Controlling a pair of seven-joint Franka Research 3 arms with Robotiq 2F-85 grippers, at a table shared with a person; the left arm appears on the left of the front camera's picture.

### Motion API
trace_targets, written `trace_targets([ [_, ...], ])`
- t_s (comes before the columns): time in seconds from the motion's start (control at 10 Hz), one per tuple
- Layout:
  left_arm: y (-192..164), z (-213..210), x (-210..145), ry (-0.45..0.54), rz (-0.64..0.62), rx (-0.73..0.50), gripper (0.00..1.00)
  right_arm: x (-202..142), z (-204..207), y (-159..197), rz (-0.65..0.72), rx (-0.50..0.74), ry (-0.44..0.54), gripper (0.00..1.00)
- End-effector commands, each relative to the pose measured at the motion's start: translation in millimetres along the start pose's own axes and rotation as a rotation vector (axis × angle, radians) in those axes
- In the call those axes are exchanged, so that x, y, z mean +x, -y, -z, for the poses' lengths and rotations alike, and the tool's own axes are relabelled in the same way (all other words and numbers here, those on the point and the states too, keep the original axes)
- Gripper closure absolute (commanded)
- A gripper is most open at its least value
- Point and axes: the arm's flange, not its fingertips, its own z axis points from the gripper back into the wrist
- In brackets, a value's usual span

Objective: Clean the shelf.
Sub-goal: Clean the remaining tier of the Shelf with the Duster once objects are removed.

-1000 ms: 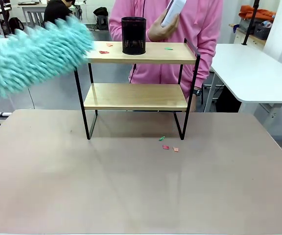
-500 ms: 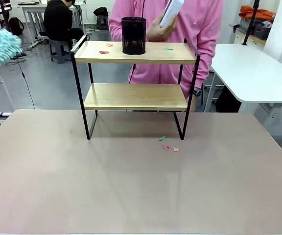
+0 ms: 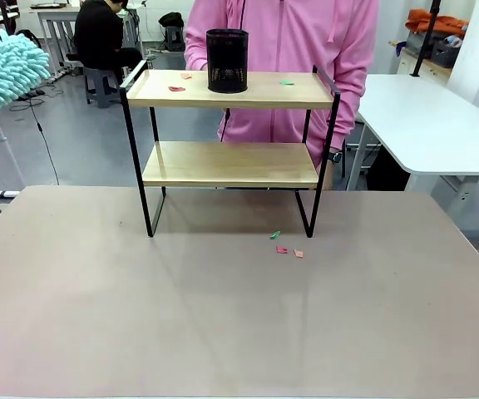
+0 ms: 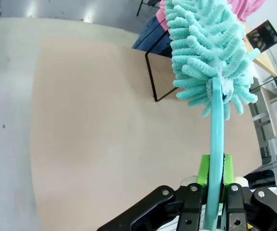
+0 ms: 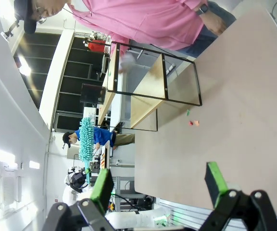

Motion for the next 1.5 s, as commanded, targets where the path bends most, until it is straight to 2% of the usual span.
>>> trace_targets([
  [0.0,-4.5,-2.9,-1.7,0.001,0.016,0.003,0.88,1.5,1.4,-0.6,-0.026,0.018,0.009,0.00],
  [1.4,-4.5,-2.9,-1.7,0.001,0.016,0.003,0.88,1.5,1.4,-0.6,-0.026,0.018,0.009,0.00],
])
